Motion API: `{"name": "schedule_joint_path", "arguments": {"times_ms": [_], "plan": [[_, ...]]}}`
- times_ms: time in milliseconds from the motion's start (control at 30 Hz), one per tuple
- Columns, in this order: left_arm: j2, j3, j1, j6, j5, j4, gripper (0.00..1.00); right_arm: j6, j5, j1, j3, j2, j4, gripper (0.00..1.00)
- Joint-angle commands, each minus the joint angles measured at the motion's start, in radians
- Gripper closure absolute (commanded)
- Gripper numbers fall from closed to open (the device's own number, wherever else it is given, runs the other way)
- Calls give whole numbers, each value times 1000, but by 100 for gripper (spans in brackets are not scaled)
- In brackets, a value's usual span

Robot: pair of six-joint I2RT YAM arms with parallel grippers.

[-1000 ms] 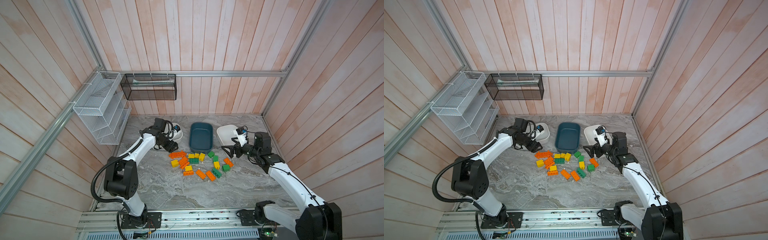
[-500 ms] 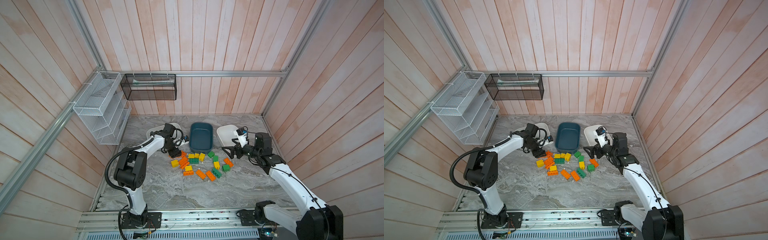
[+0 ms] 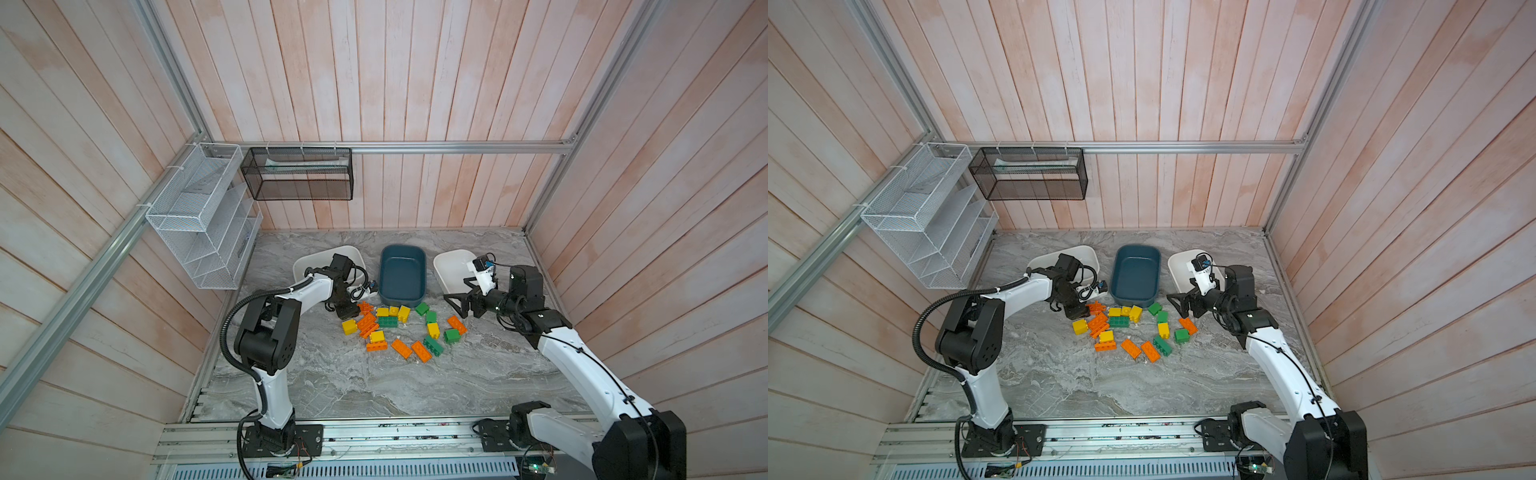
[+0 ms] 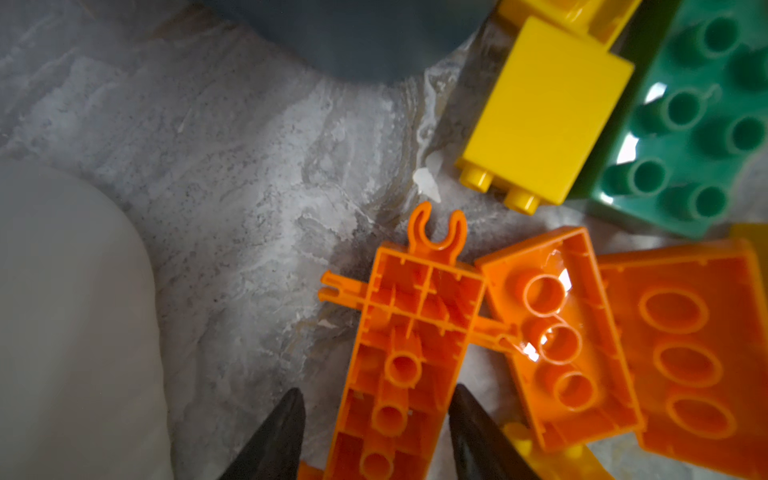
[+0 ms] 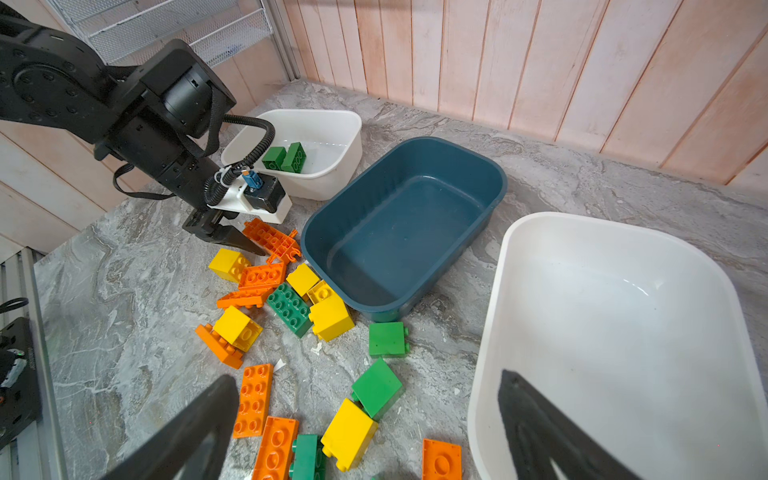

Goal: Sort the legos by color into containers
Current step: 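Lower the left gripper onto the orange cross-shaped brick and grasp, then carry the orange brick into the teal tub and release it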

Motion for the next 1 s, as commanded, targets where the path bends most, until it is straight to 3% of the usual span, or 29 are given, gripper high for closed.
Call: {"name": "schedule_joint_path", "arguments": {"times_ms": [0, 133, 300, 600, 733, 967], "plan": [[30, 4, -10, 19, 4, 11, 47, -4, 2, -5, -3, -10, -22, 2], [46, 15, -15, 21, 4, 10, 52, -7, 0, -5, -1, -4, -21, 2], [47, 41, -16, 17, -7, -8, 67, -9, -1, -4, 1, -4, -19, 2], [-58, 158, -26, -93, 4, -169, 69, -9, 4, -5, -3, -2, -8, 2], [-104, 240, -28, -237, 8, -257, 69, -13, 6, -6, 2, 8, -3, 2], [-64, 436, -74, -669, 6, -249, 69, -11, 16, -12, 15, 26, 18, 2]]}}
